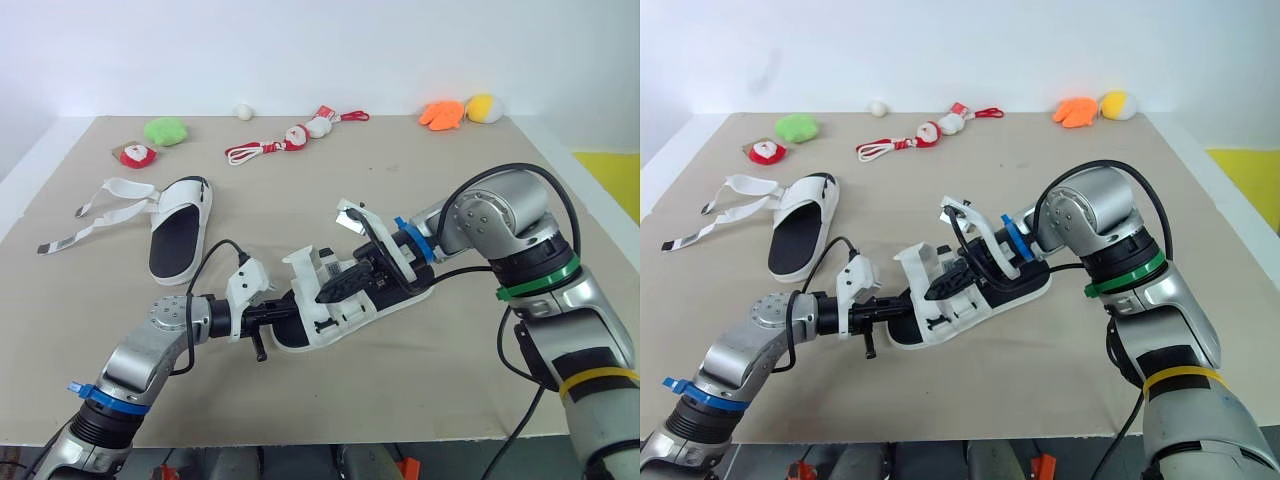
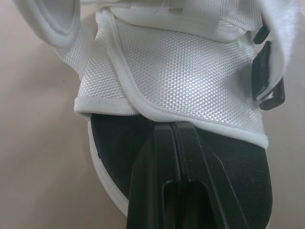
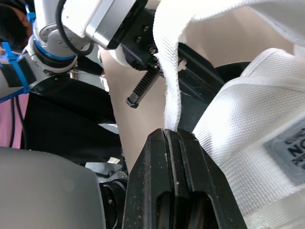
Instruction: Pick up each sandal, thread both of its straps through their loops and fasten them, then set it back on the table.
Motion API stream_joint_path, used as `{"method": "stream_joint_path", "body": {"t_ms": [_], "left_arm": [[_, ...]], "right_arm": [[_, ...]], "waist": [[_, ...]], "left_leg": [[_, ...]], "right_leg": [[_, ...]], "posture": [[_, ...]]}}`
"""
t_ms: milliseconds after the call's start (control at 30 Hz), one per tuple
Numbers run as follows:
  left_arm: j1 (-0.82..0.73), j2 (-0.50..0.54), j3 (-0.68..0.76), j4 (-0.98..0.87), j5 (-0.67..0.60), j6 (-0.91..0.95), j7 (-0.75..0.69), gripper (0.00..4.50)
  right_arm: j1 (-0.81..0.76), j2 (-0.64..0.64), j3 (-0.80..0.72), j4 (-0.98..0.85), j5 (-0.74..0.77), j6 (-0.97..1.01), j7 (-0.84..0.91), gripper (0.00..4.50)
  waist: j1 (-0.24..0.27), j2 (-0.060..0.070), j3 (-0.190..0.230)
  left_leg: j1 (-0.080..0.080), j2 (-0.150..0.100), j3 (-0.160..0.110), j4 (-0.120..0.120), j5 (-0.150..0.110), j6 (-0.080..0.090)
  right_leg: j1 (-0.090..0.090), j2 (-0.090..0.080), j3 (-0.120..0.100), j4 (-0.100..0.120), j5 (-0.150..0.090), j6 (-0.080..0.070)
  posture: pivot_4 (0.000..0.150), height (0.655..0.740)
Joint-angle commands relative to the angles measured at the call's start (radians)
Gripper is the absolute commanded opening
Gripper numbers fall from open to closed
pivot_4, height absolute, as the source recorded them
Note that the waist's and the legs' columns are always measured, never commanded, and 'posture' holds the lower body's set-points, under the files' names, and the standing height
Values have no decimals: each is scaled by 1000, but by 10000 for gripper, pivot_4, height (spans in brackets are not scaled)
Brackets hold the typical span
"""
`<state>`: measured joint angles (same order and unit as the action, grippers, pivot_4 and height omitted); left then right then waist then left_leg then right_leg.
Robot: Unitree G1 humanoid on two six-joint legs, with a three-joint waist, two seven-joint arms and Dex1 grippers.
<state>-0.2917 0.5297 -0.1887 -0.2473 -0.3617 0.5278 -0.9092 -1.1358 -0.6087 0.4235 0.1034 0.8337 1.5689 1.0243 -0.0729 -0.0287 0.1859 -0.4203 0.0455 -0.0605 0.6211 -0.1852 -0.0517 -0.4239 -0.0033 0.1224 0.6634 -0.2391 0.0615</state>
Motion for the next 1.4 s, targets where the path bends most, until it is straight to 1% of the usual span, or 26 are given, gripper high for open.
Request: {"method": "stream_joint_path", "body": {"t_ms": [33,600,900,1133,1233,1400], "left_arm": [[12,-2,-28,8,10,12,0,0],[15,1,-24,10,12,7,0,0],[13,-3,-26,11,13,7,4,0],[12,-6,-26,13,13,7,6,0],[14,-5,-26,11,13,6,6,0],[17,-5,-26,9,13,7,8,0]], "right_arm": [[-51,-13,-13,13,-16,-19,35,532],[-26,-31,56,-18,-66,-48,83,532],[7,-57,119,-62,-137,-130,94,532],[0,-42,115,-56,-151,-137,101,532],[-42,5,62,22,-122,-68,106,532],[-80,43,14,90,-77,26,116,532]], "waist": [[0,0,0],[0,0,0],[0,0,0],[0,0,0],[0,0,0],[-1,0,0]], "left_leg": [[0,0,0,0,0,0],[0,0,0,0,0,0],[0,0,0,1,0,0],[0,0,0,1,0,0],[0,0,0,1,0,0],[0,0,0,1,0,0]], "right_leg": [[0,0,0,0,0,0],[0,0,0,0,0,0],[0,0,0,0,0,0],[0,0,0,0,0,0],[0,0,0,0,0,0],[0,0,-1,0,1,0]], "posture": [[1500,7400],[1500,7400],[1500,7400],[1500,7400],[1500,7400],[1500,7400]]}}
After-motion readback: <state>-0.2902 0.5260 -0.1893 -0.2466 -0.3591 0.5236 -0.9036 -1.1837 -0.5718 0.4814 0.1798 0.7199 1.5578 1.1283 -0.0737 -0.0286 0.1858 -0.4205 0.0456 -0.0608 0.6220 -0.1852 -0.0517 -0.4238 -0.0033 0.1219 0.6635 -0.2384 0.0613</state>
